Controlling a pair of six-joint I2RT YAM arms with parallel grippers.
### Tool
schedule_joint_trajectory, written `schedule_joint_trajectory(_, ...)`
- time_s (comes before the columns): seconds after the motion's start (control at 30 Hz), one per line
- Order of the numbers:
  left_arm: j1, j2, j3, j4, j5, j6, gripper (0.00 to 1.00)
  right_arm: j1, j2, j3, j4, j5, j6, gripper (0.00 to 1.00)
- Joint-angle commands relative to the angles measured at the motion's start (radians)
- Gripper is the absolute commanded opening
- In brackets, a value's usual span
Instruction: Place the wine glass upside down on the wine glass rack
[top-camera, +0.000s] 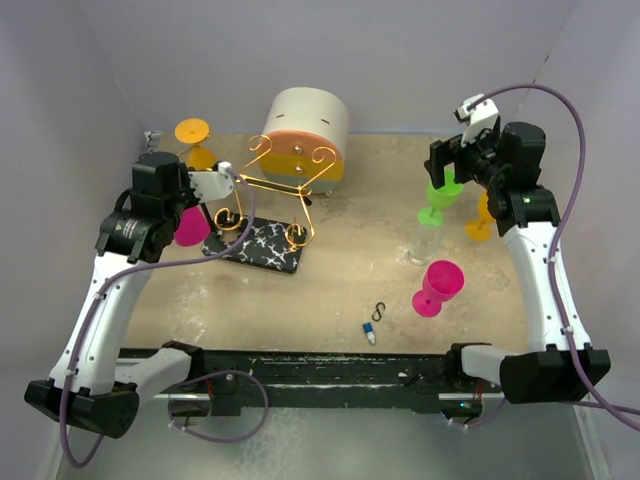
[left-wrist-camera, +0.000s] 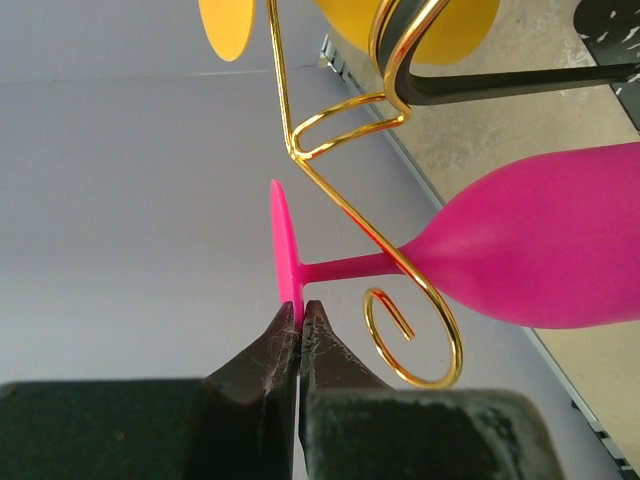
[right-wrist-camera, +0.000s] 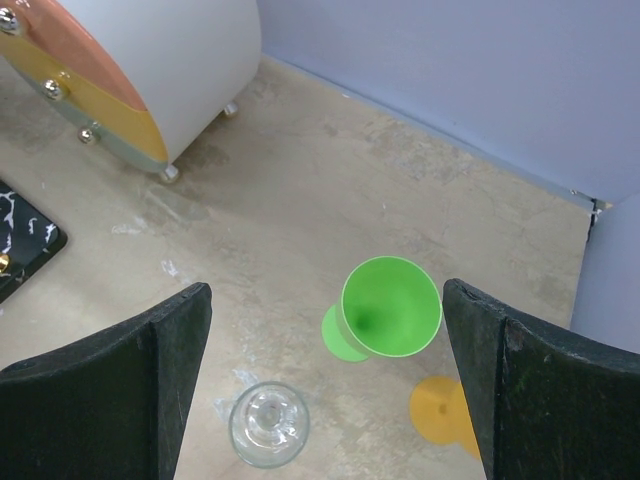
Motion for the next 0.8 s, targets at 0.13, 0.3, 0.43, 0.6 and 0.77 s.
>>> schedule_joint_trajectory(0.13,-0.007,-0.042,0.055,-0.051,0.078,-0.028,0.02,-0.005,0.002,-0.008,0.026,-0.049,0.001,1.0)
schedule_joint_trajectory(0.3,-0.008,-0.059,0.054,-0.076,0.062,-0.012,0.02,-0.005,0.009,-0.008,0.027,-0.057,0.005,1.0)
schedule_joint_trajectory(0.43,-0.008,-0.077,0.055,-0.113,0.064,-0.004,0.02,-0.005,0.005,-0.007,0.026,-0.059,0.003,1.0)
schedule_joint_trajectory(0.6,-0.004,-0.093,0.062,-0.141,0.041,-0.005,0.02,-0.012,-0.006,-0.007,0.025,-0.062,0.004,1.0)
schedule_joint_trajectory(0.77,-0.003,-0.099,0.073,-0.169,0.04,-0.008,0.02,-0.024,-0.014,-0.009,0.026,-0.074,0.008,1.0)
